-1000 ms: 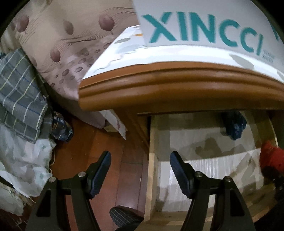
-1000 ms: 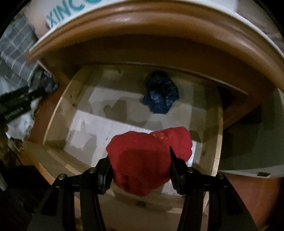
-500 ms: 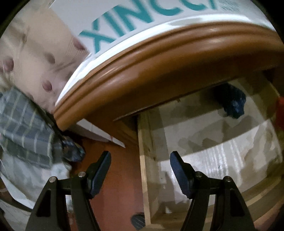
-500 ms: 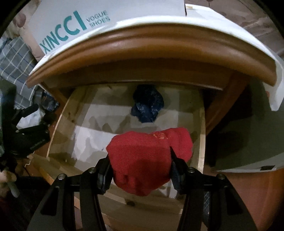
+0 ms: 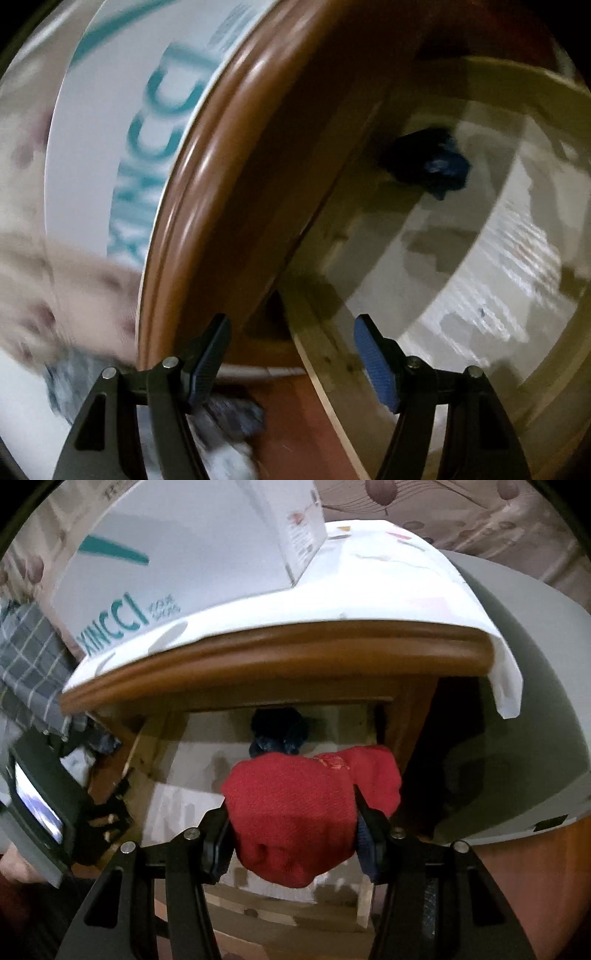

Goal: Take underwear out of drawer
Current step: 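Lower the left gripper and grasp the dark blue patterned underwear while the right gripper holds the red garment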

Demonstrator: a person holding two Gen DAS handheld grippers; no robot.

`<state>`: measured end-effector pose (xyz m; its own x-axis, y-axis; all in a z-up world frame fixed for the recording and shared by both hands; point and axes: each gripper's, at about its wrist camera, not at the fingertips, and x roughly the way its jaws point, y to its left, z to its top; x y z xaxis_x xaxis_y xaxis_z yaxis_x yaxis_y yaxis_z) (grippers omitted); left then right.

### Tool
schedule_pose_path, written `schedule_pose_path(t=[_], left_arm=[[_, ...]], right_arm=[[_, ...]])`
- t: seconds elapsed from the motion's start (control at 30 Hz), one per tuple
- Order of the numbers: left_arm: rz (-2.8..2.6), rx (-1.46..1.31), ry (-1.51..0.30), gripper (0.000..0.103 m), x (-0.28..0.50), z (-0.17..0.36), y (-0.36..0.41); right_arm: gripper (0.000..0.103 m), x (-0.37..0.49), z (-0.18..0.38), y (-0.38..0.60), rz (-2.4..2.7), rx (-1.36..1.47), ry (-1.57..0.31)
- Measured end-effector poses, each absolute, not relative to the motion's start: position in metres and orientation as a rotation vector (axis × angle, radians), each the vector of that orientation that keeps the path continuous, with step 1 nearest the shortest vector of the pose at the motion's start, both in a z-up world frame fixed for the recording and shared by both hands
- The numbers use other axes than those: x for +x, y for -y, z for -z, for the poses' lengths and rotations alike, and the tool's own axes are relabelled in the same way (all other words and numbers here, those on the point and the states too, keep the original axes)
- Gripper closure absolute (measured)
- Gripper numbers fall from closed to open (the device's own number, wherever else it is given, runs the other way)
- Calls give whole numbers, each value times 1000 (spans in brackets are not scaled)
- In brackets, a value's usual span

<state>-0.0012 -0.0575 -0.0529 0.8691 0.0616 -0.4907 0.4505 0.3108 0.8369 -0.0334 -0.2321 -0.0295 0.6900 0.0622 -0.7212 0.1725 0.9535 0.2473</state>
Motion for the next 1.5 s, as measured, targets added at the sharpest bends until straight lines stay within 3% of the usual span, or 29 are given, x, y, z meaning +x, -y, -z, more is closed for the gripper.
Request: schedule_pose_path(t=[0.47,0.97,1.5], left_arm=[[457,1658,-178,32,-9,102,80],[575,2031,266,33,-19,158,86],[639,1978,251,37,3,182,134]], right_arm=[[52,-52,15,262,131,375,-733],[51,-50,14,264,128,394,-726],[51,-50,12,265,145,389,-720]])
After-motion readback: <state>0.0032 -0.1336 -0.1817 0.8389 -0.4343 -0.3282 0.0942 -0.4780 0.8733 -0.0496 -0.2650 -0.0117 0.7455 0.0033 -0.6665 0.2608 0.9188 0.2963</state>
